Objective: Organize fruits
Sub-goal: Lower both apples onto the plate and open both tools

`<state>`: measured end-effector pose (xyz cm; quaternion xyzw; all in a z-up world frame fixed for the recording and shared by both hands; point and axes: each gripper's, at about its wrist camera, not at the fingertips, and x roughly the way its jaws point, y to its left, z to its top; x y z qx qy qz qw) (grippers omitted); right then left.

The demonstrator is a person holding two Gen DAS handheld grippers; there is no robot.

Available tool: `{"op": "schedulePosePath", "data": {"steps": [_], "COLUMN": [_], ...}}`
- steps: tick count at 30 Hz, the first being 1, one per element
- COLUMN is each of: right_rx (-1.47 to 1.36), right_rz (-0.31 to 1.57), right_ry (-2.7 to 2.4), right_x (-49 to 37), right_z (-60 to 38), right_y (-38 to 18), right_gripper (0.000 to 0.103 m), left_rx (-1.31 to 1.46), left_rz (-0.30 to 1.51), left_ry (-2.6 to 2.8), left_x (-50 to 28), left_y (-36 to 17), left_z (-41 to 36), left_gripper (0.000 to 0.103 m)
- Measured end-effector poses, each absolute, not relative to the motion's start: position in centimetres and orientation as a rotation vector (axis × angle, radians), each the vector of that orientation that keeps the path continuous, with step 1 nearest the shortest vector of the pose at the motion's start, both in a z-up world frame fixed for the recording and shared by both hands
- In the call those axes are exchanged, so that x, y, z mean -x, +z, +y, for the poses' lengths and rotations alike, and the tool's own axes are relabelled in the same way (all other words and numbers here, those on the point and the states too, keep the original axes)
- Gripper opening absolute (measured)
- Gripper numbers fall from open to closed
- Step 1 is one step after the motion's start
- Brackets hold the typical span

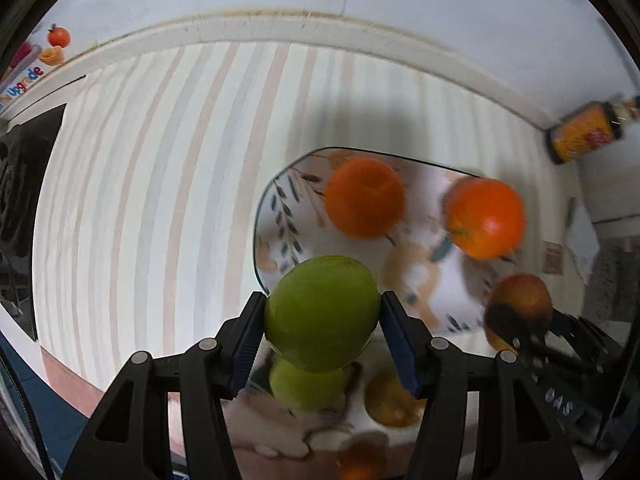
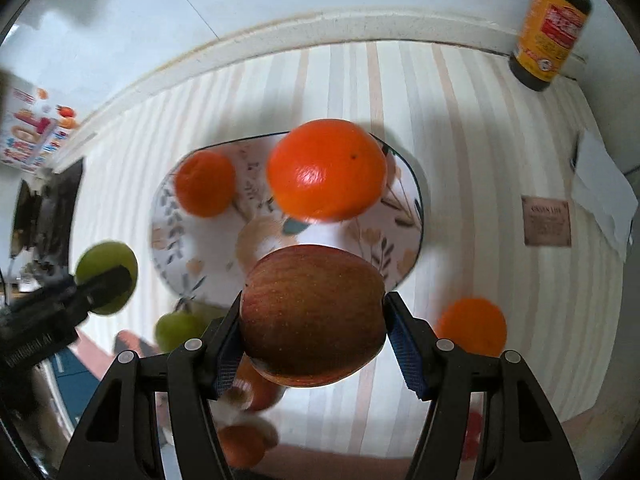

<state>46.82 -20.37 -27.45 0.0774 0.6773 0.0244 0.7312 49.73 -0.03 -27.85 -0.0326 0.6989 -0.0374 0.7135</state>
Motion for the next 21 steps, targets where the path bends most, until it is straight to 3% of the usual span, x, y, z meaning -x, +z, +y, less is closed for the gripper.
{"op": "schedulePosePath", "data": {"steps": [14, 16, 17, 18, 20, 21], "right_rx": [-0.199, -0.229, -0.237, -0.239, -0.22, -0.203], "right_rz": [1.559, 1.56, 1.558, 1.553, 1.538, 1.535], "right_ry": [0.0, 0.006, 0.003, 0.0, -0.005, -0.014], "right_x": [-48.6, -48.8, -48.9, -49.0, -49.1, -49.2], "right_z": [-20.8, -21.1, -21.2, -21.3, -21.4, -21.0], "right_y": [-33.0, -33.4, -33.3, -33.0, -32.4, -32.1], "right_gripper": [0.068, 0.072, 0.08, 0.087, 0.093, 0.093], "left_rx": [0.058, 0.043, 0.035, 0.033, 0.026, 0.032], "left_rz": [1.672, 1.673, 1.666, 1.66, 1.635, 1.621], "left_ry": [-0.064, -0.064, -0.063, -0.061, -0.047, -0.045], "left_x": [-52.5, -52.6, -52.7, -52.7, -52.7, -52.7], "left_y": [-33.9, -33.9, -33.9, -33.8, -33.3, -32.8], "left_z": [0.2, 0.1, 0.0, 0.0, 0.1, 0.3], "left_gripper": [0.056, 0.055, 0.056, 0.06, 0.088, 0.088]}}
